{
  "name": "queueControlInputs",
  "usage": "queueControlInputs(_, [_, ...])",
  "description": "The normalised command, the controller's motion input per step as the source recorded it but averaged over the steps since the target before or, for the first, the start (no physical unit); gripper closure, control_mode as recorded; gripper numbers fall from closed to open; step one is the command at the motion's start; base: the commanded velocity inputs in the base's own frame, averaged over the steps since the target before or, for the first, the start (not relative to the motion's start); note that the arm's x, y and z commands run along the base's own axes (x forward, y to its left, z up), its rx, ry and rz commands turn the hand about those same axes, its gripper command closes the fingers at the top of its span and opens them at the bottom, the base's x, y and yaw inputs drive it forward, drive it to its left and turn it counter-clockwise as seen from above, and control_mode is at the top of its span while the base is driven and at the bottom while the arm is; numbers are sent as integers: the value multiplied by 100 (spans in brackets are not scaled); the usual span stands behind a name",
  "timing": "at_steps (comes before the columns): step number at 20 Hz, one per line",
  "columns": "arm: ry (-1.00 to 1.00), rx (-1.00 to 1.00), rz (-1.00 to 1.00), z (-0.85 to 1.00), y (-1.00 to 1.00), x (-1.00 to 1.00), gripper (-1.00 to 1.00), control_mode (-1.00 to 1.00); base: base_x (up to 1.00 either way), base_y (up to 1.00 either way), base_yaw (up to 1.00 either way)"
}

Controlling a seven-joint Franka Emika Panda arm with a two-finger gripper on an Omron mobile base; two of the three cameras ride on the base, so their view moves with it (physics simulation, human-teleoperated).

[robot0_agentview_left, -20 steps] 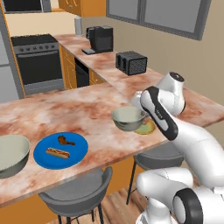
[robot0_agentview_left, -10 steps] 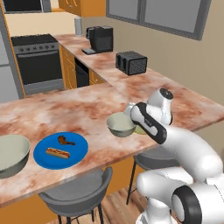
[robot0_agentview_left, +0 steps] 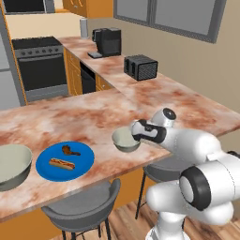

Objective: Take the smaller bowl and place it next to the appetizer plate on the dining counter , and place the larger bowl next to the plate with cooked food.

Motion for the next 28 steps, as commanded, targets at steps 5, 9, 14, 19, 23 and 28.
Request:
queueControlInputs(5, [0,0,0,-36,0,41,100,-100,0,0,0])
queueControlInputs(9, [0,0,0,-30,0,48,100,-100,0,0,0])
queueControlInputs(14, [0,0,0,-18,4,42,100,-100,0,0,0])
queueControlInputs(19, [0,0,0,-3,7,12,-100,-100,0,0,0])
queueControlInputs(23, [-20,0,0,49,0,-9,-100,-100,0,0,0])
queueControlInputs(28, [-21,0,1,100,0,-11,-100,-100,0,0,0])
